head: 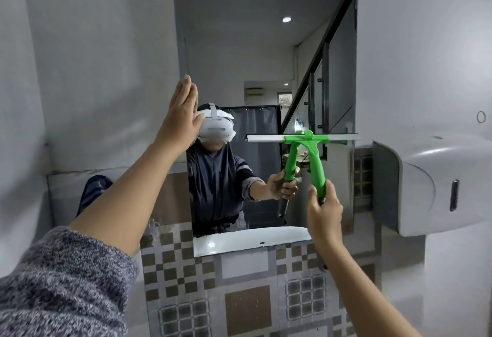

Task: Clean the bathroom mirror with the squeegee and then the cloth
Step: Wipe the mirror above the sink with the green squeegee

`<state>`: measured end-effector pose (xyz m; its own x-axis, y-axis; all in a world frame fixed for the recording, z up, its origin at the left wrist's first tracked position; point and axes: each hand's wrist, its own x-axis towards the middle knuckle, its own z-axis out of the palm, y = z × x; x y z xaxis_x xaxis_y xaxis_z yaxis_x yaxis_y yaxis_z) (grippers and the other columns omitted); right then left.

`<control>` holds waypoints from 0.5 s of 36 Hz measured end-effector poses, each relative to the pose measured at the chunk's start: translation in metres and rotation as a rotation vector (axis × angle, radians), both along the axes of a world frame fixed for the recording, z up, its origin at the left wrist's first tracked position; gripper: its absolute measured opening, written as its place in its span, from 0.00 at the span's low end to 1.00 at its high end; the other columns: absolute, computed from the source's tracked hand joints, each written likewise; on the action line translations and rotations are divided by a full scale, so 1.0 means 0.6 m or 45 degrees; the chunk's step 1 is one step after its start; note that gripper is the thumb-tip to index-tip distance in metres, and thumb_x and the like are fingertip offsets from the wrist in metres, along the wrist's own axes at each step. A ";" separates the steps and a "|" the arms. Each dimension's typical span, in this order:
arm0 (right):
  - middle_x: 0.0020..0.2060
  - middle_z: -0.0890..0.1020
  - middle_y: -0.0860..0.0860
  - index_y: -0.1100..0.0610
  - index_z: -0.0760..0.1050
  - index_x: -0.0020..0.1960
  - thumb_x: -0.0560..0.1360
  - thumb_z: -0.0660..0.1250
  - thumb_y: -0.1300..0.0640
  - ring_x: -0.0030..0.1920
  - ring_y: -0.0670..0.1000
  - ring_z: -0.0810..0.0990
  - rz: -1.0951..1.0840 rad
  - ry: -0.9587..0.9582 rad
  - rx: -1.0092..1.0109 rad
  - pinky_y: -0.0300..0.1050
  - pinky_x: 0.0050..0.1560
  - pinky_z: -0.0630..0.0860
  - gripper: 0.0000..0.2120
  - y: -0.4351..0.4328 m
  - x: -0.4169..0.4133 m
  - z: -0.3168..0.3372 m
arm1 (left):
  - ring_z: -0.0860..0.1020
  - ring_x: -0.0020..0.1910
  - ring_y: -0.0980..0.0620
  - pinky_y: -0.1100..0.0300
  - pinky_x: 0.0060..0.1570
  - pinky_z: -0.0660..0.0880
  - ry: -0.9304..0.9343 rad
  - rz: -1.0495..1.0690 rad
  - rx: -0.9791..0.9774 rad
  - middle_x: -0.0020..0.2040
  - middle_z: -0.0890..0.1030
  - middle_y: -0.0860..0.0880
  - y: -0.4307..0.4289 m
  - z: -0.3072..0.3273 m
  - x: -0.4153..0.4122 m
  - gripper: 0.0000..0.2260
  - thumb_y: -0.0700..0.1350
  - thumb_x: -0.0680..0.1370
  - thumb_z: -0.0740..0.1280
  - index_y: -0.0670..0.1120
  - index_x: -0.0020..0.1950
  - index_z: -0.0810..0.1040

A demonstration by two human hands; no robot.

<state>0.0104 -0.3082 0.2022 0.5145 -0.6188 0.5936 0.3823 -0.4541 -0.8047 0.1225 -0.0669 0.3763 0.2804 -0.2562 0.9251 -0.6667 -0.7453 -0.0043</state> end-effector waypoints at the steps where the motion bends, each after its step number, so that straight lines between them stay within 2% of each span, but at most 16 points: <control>1: 0.29 0.73 0.52 0.58 0.68 0.57 0.80 0.57 0.55 0.26 0.49 0.69 0.004 0.000 0.032 0.45 0.26 0.67 0.09 0.014 0.002 -0.002 | 0.45 0.75 0.47 0.63 0.70 0.43 0.001 -0.001 0.003 0.77 0.47 0.44 0.001 -0.001 0.000 0.30 0.39 0.78 0.63 0.38 0.74 0.51; 5: 0.30 0.73 0.53 0.59 0.64 0.61 0.80 0.54 0.55 0.27 0.50 0.70 0.039 -0.001 0.165 0.43 0.26 0.64 0.12 0.073 0.012 -0.004 | 0.44 0.75 0.46 0.62 0.68 0.43 0.005 -0.007 0.028 0.77 0.47 0.45 0.008 -0.005 -0.004 0.30 0.40 0.78 0.63 0.39 0.75 0.50; 11: 0.34 0.74 0.52 0.60 0.60 0.66 0.81 0.53 0.56 0.30 0.48 0.72 0.117 -0.029 0.308 0.39 0.26 0.65 0.16 0.133 0.028 -0.002 | 0.44 0.75 0.43 0.61 0.68 0.44 0.000 -0.020 0.098 0.77 0.47 0.44 0.022 -0.005 -0.005 0.30 0.42 0.78 0.64 0.38 0.74 0.51; 15: 0.35 0.74 0.51 0.59 0.59 0.68 0.81 0.53 0.56 0.32 0.46 0.73 0.141 -0.028 0.301 0.36 0.26 0.65 0.17 0.168 0.038 -0.012 | 0.44 0.75 0.44 0.60 0.69 0.45 0.009 -0.048 0.128 0.77 0.47 0.44 0.030 -0.003 -0.002 0.31 0.41 0.77 0.64 0.39 0.74 0.51; 18: 0.42 0.76 0.54 0.57 0.56 0.71 0.81 0.52 0.56 0.33 0.43 0.73 0.182 -0.019 0.275 0.36 0.28 0.65 0.19 0.190 0.041 -0.023 | 0.44 0.75 0.44 0.59 0.69 0.45 0.028 -0.075 0.165 0.77 0.45 0.44 0.035 -0.002 -0.001 0.32 0.41 0.77 0.64 0.39 0.74 0.49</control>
